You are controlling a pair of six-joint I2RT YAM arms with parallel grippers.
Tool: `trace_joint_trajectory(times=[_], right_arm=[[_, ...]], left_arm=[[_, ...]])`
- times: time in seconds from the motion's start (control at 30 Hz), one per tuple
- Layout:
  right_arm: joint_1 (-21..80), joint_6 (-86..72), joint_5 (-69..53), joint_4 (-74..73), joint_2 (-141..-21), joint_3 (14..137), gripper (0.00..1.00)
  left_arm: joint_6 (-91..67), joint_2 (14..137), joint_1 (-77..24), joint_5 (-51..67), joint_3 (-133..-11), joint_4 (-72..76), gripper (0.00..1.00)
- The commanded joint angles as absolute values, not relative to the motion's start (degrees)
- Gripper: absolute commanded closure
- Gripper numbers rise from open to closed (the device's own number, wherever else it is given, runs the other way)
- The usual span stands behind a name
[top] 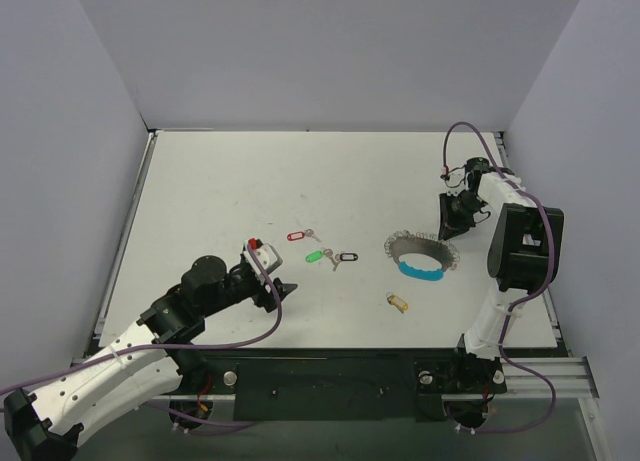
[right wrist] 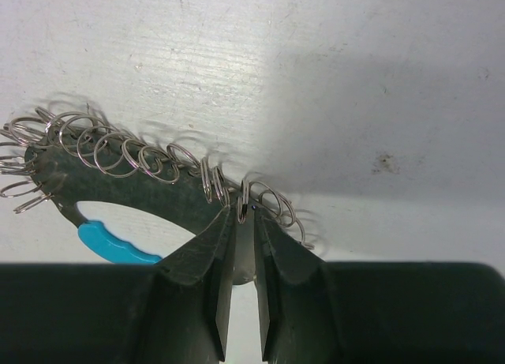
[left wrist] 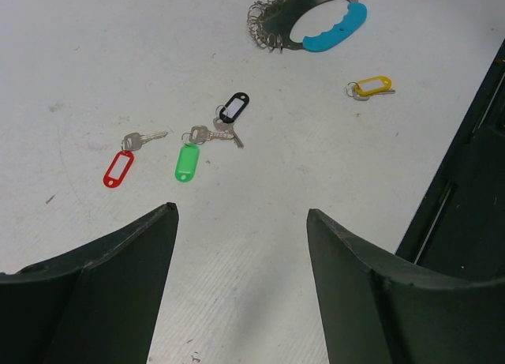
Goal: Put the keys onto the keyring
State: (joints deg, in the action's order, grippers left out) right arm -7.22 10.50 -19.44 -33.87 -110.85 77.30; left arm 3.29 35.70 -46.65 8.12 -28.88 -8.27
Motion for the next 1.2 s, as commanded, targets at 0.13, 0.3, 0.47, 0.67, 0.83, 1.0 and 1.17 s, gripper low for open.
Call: trace_joint_trajectory(times=[0.13,0.3,0.47,0.67,0.83,1.0,1.17], right_arm=[[-7.91,10.20,-19.42,-35.42,-111.88,77.69,0.88],[-7.91,10.11,-19.60,-35.42,-112.41,77.61,0.88],[-7.91,10.02,-20.21,-35.60,-112.59,77.70,0.90],[-7.91,9.93,-20.13,-35.68,-113.03,77.78,0.92],[-7.91,9.93,-20.13,-35.68,-113.12,77.87,0.94],[-7.91,9.84,-20.13,-35.33,-112.06,77.96,1.00],[-8.35,10.46,-19.34,-34.81,-109.43,77.87,1.00]], left_arm=[[3.69,35.60,-46.32,9.32,-31.55,-7.56,0.23],[3.78,35.60,-46.32,9.40,-31.55,-7.56,0.23],[3.78,35.68,-46.32,9.49,-31.55,-7.56,0.23],[3.69,35.68,-46.23,9.49,-31.55,-7.47,0.23],[3.69,35.68,-46.14,9.58,-31.47,-7.47,0.23],[3.78,35.68,-46.14,9.58,-31.55,-7.56,0.23],[3.69,35.68,-46.14,9.67,-31.55,-7.56,0.23]])
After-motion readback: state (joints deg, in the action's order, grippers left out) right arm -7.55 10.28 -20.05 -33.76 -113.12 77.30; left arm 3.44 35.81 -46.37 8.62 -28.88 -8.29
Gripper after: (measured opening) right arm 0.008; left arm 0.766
